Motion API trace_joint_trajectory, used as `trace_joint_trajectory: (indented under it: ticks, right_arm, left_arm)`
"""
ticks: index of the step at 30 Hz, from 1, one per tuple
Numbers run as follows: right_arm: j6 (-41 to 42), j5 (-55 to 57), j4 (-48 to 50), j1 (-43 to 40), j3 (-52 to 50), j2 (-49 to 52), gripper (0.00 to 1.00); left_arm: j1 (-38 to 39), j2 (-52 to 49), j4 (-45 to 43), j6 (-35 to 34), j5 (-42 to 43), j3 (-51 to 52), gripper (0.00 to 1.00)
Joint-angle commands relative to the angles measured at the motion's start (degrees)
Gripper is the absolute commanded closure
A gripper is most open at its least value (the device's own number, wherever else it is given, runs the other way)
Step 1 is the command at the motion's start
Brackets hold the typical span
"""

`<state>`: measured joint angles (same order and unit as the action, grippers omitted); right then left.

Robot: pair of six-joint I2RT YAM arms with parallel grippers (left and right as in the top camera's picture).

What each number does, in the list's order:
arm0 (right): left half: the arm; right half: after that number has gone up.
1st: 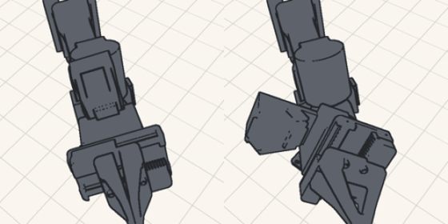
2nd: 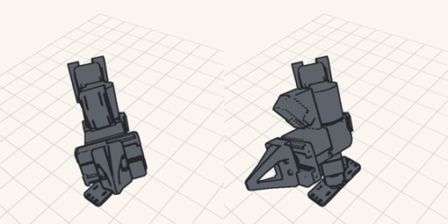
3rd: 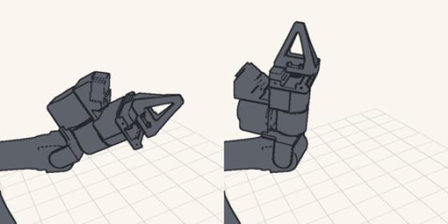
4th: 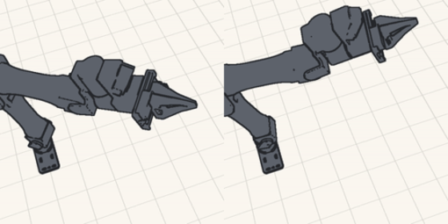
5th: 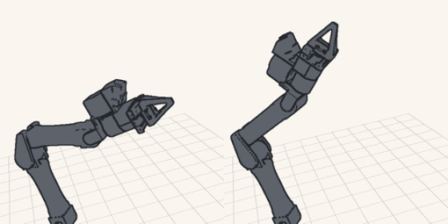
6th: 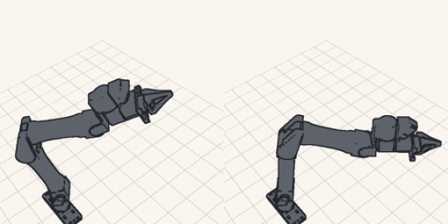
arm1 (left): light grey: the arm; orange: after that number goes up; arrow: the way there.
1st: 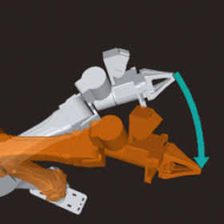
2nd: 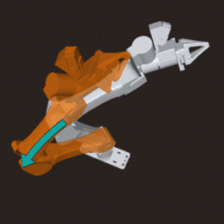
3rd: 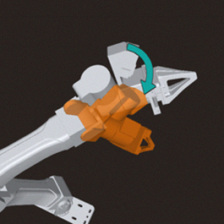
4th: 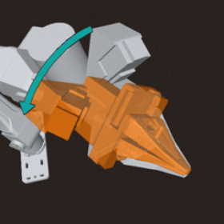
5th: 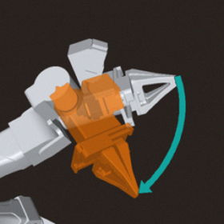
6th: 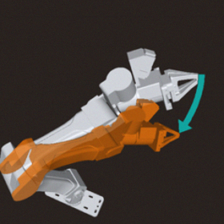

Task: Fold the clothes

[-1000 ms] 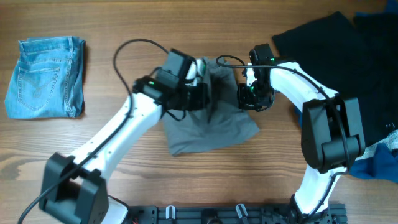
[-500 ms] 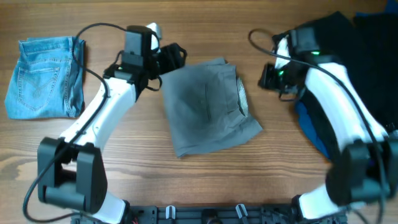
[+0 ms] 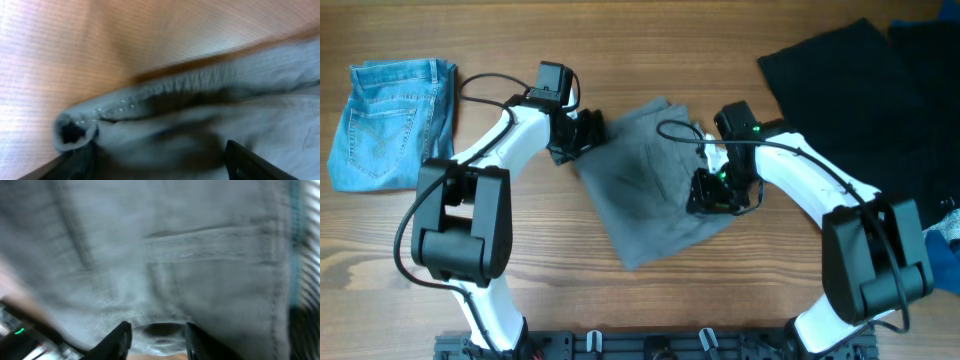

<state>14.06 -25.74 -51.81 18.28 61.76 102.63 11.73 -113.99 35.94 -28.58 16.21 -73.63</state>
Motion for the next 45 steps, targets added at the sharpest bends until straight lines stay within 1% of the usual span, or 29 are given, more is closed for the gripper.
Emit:
trace_joint_trajectory:
  ticks: [1, 3, 4, 6, 8, 10, 12, 13, 14, 15, 18, 21, 23, 25, 27, 28, 30, 32, 33, 34, 36, 37, 38, 39, 40, 41, 42, 43, 45]
  right_arm:
    - [4.39, 11.50, 0.52, -2.58, -1.33, 1.09, 0.55]
    - [4.37, 13.42, 4.87, -5.22, -1.33, 1.09, 0.51]
    - [3.82, 13.79, 10.21, -6.60, -1.31, 1.09, 0.48]
    - [1.31, 14.14, 18.58, -8.55, -0.90, 1.09, 0.46]
    - [0.46, 14.05, 21.94, -9.29, -0.09, 1.09, 0.45]
    - [0.48, 13.70, 21.99, -9.14, 0.24, 1.09, 0.45]
    - [0.42, 13.73, 21.49, -9.09, 0.22, 1.09, 0.44]
    - [0.46, 13.73, 21.33, -9.09, 0.22, 1.09, 0.44]
    - [0.39, 13.73, 21.33, -9.09, 0.22, 1.09, 0.44]
    - [0.35, 13.73, 21.35, -9.09, 0.22, 1.09, 0.44]
    - [0.24, 13.73, 21.29, -9.09, 0.22, 1.09, 0.43]
    - [0.26, 13.73, 21.24, -9.09, 0.22, 1.09, 0.43]
    - [0.26, 13.73, 21.00, -9.09, 0.22, 1.09, 0.43]
    - [0.24, 13.73, 21.00, -9.09, 0.22, 1.09, 0.42]
    - [0.28, 13.70, 20.96, -9.09, 0.22, 1.09, 0.42]
    - [0.28, 13.70, 20.94, -9.09, 0.22, 1.09, 0.42]
    - [0.26, 13.73, 20.92, -9.09, 0.22, 1.09, 0.42]
    - [0.24, 13.73, 20.92, -9.09, 0.22, 1.09, 0.42]
    - [0.28, 13.70, 20.92, -9.09, 0.22, 1.09, 0.42]
    - [0.26, 13.70, 20.90, -9.09, 0.22, 1.09, 0.41]
    - [0.24, 13.70, 20.70, -9.09, 0.22, 1.09, 0.41]
    - [0.26, 13.70, 20.59, -9.09, 0.22, 1.09, 0.41]
    - [0.22, 13.70, 20.46, -9.09, 0.22, 1.09, 0.41]
    - [0.22, 13.70, 20.26, -9.09, 0.22, 1.09, 0.41]
    - [0.22, 13.70, 20.04, -9.09, 0.22, 1.09, 0.41]
    - [0.24, 13.70, 19.76, -9.09, 0.22, 1.09, 0.39]
    - [0.17, 13.70, 19.06, -9.18, 0.24, 0.90, 0.37]
    - [-0.48, 13.73, 18.21, -9.57, 0.24, 0.26, 0.36]
    - [-0.48, 13.70, 17.14, -10.84, 0.24, -2.05, 0.35]
  left_arm:
    - [0.04, -3.02, 16.39, -0.20, -0.63, 3.32, 0.17]
    - [0.04, -3.02, 25.22, -0.20, 3.28, 3.32, 0.15]
    - [0.04, -2.99, 27.96, -0.17, 7.34, 3.32, 0.14]
    - [0.04, -2.84, 29.22, -0.15, 13.90, 3.32, 0.14]
    - [0.02, -2.12, 28.09, -0.17, 14.40, 3.32, 0.14]
    - [-0.02, 0.79, 25.59, -0.13, 14.38, 3.30, 0.14]
    - [-0.02, 5.35, 20.48, -0.15, 14.19, 3.30, 0.13]
    - [-0.02, 8.46, 16.52, 0.11, 14.16, 3.30, 0.09]
    - [-0.02, 10.80, 12.74, 3.10, 13.90, 3.30, 0.01]
    - [-0.02, 11.52, 11.13, 4.44, 13.31, 3.30, 0.00]
    - [0.00, 11.19, 6.25, 5.95, 4.70, 3.32, 0.00]
    - [0.04, 7.93, 4.26, 12.07, 4.26, 3.32, 0.00]
    - [0.04, 4.81, 3.34, 13.46, 4.83, 3.32, 0.00]
    - [0.04, 1.51, 1.62, 15.91, 11.54, 3.32, 0.00]
    - [0.42, -1.46, 0.37, 17.49, 20.72, 3.32, 0.00]
    - [1.31, -3.19, -0.09, 19.67, 27.04, 3.32, 0.00]
    - [4.26, -4.94, -0.15, 20.72, 30.88, 3.32, 0.00]
    - [6.78, -4.94, -0.52, 20.72, 30.88, 3.32, 0.02]
    - [8.44, -4.94, -1.38, 20.70, 30.88, 3.32, 0.08]
    - [9.79, -4.94, -2.73, 20.68, 30.84, 3.32, 0.23]
    - [10.40, -4.94, -4.50, 20.46, 30.64, 3.32, 0.44]
    - [10.36, -4.94, -4.98, 20.46, 30.62, 3.32, 0.58]
    - [9.73, -4.81, -5.18, 20.46, 29.38, 3.30, 0.74]
    - [9.27, -4.61, -5.14, 20.46, 28.33, 3.30, 0.81]
    - [8.57, -4.31, -5.11, 20.46, 26.95, 3.30, 0.91]
    - [7.98, -3.98, -5.11, 20.46, 26.08, 3.30, 0.96]
    - [7.19, -3.30, -4.92, 20.48, 24.39, 3.30, 0.96]
    - [6.01, -1.90, -4.15, 20.48, 19.61, 3.28, 0.96]
    - [2.93, 2.14, -0.33, 20.46, 5.79, 2.12, 0.96]
